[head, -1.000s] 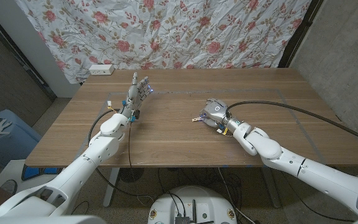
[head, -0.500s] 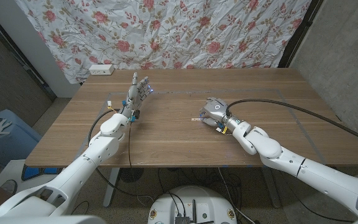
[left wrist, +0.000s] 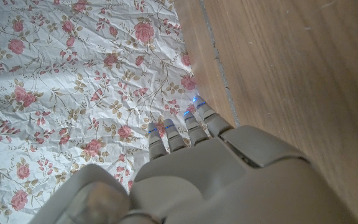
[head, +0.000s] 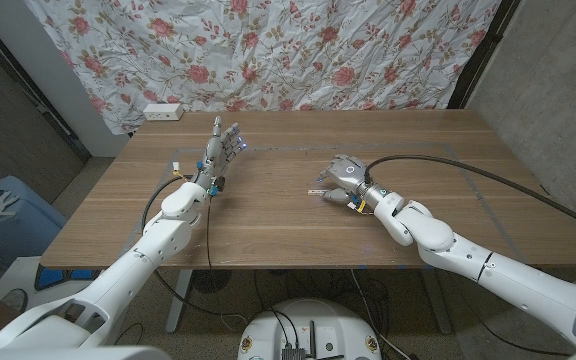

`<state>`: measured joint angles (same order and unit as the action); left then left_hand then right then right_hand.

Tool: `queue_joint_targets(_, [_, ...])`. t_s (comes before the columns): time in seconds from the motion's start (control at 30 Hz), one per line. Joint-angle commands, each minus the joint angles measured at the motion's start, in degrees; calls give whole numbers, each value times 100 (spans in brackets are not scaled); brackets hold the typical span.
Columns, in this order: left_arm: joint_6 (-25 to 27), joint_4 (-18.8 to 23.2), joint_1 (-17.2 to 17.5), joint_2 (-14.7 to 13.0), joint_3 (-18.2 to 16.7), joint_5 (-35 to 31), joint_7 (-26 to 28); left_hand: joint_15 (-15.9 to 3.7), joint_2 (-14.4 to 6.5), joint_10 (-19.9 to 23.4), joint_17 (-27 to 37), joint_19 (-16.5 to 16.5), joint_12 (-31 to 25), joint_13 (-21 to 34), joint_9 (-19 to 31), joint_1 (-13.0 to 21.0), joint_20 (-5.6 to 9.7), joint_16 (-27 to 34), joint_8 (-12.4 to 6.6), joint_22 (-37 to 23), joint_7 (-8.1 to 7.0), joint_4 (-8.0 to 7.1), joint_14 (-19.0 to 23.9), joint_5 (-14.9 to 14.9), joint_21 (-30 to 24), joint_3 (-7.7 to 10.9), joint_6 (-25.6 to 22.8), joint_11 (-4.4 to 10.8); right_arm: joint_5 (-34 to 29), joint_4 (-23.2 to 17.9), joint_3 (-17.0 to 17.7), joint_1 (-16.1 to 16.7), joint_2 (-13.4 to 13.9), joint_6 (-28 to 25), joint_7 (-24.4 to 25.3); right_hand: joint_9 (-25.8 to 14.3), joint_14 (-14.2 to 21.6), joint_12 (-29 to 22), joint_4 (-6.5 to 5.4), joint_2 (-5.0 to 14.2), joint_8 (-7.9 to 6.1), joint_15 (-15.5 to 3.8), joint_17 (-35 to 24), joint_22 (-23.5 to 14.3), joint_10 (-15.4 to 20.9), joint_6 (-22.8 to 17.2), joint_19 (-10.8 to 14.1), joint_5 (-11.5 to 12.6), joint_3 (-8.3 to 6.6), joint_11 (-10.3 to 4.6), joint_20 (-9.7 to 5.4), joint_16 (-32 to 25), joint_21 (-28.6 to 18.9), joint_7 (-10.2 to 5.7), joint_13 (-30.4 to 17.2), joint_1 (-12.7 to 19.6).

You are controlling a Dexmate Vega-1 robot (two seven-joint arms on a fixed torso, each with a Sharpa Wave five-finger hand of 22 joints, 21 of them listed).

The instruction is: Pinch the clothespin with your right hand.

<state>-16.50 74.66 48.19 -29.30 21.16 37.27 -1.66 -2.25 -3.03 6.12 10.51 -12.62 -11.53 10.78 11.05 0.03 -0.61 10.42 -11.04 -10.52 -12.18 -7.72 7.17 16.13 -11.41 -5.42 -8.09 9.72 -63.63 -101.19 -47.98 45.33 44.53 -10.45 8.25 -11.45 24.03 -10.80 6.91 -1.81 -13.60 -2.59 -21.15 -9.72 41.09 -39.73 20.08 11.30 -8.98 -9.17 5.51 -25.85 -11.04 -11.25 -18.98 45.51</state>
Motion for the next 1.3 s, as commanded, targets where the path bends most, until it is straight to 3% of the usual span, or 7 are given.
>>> queue_joint_targets(0.03, [-1,0,0,0,0,1,-1,-41,-47,17,21,-32,-35,12,28,19,5,46,-36,-14,-50,-33,48,45,-40,4,-1,42,301,-124,130,1,18,31,-273,8,-157,33,-27,-20,101,-537,-14,-23,-328,264,-72,64,60,84,93,100,26,64,25,-154])
queue_joint_targets(0.3, [-2,0,0,1,1,0,-1,-41,-46,10,21,-33,-32,12,28,19,6,46,-36,-14,-50,-33,48,45,-41,4,-2,40,822,-128,345,99,105,213,-159,18,-434,31,-251,73,305,-311,51,-23,-940,1026,-184,42,199,335,174,321,13,263,136,-752])
queue_joint_targets(0.53, [-2,1,0,1,1,0,-1,-40,-46,9,21,-39,-32,12,28,19,7,47,-37,-14,-50,-33,51,45,-43,4,-3,39,1582,38,643,234,96,442,215,34,-682,49,-398,197,324,-70,112,-20,-1384,1438,-43,-6,270,518,202,502,-45,424,245,-1152])
queue_joint_targets(0.67, [-2,1,1,0,0,0,0,-41,-46,9,21,-37,-32,12,28,19,5,47,-37,-14,-50,-33,50,46,-42,4,-3,40,1889,111,749,268,86,547,367,42,-765,16,-466,320,287,-44,136,-15,-1483,1486,235,-30,272,558,14,570,-120,503,310,-1320])
queue_joint_targets(0.77, [-1,2,1,0,0,1,0,-42,-46,11,21,-41,-32,12,28,19,7,47,-36,-14,-50,-33,50,45,-43,4,-3,42,2133,187,831,285,53,621,492,47,-911,30,-500,384,289,50,154,-11,-1608,1536,237,-35,276,648,-83,652,-93,570,351,-1416])
queue_joint_targets(0.97, [0,2,1,0,0,1,0,-39,-46,17,21,-37,-35,12,28,19,8,47,-36,-14,-50,-32,49,46,-42,4,-2,42,2464,219,964,351,-31,588,715,59,-962,10,-463,428,293,283,235,-4,-1682,1625,328,-34,258,656,-319,744,-87,595,423,-1436])
queue_joint_targets(1.3, [0,2,1,-1,0,1,-1,-38,-46,7,21,-38,-31,12,28,19,5,47,-36,-14,-50,-32,50,46,-42,4,-2,45,3288,474,1162,396,-235,803,985,65,-979,-7,-489,503,300,222,282,1,-1693,1686,349,-34,246,655,-440,800,-67,678,474,-1511])
